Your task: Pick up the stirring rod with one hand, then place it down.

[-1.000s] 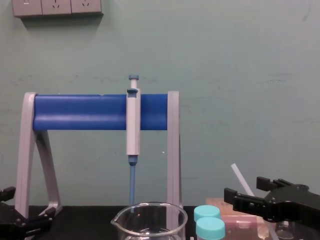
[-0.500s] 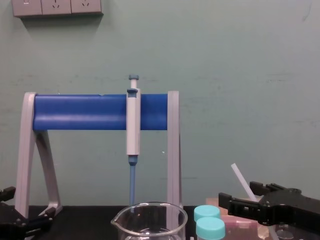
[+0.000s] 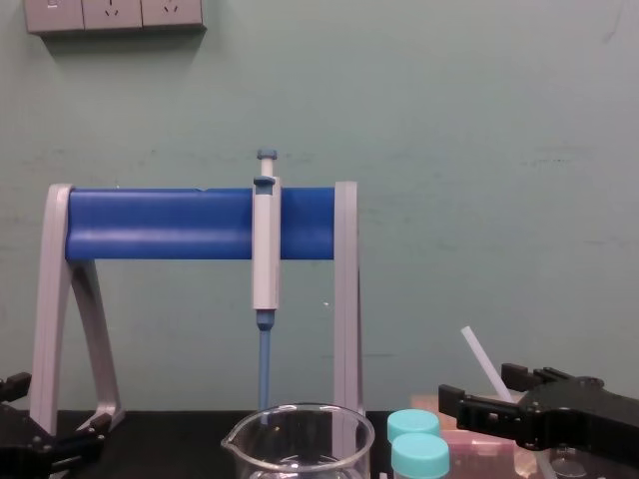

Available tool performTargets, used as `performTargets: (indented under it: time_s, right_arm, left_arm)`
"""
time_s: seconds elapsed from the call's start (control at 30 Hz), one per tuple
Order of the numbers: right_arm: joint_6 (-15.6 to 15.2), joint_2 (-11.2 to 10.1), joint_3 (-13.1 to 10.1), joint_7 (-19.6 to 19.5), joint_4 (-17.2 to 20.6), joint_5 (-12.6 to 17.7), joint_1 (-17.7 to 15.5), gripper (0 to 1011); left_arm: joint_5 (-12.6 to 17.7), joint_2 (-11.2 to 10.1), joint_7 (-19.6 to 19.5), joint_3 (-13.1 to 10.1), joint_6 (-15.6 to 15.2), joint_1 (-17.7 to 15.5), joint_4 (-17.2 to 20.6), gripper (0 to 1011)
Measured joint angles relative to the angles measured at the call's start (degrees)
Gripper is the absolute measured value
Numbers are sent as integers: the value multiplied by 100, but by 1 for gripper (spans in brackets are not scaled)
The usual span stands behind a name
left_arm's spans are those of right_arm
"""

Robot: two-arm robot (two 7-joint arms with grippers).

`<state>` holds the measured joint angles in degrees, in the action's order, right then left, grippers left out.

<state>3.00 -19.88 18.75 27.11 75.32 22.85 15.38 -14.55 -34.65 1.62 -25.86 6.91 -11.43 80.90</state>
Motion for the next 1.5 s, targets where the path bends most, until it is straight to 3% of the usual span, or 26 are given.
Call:
performTargets:
  time_s: [0.37, 0.73, 0.9, 1.07, 1.23, 1.33, 1.5]
  right_arm:
    - [6, 0, -1, 16, 1, -5, 0, 965]
    - [12, 1, -1, 23, 1, -5, 0, 682]
    - [12, 1, -1, 26, 1, -5, 0, 479]
    - [12, 0, -1, 28, 1, -4, 0, 362]
    - [12, 1, -1, 28, 1, -4, 0, 152]
    - [12, 0, -1, 28, 1, -4, 0, 77]
    - [12, 0, -1, 28, 1, -4, 0, 69]
  left_arm:
    - [0, 0, 0, 0, 0, 0, 0, 1000]
    - [0, 0, 0, 0, 0, 0, 0, 1001]
    - [0, 0, 0, 0, 0, 0, 0, 1000]
    - [0, 0, 0, 0, 0, 0, 0, 1000]
    - [0, 0, 0, 0, 0, 0, 0, 1000]
    - [0, 0, 0, 0, 0, 0, 0, 1001]
    - [0, 0, 0, 0, 0, 0, 0, 1000]
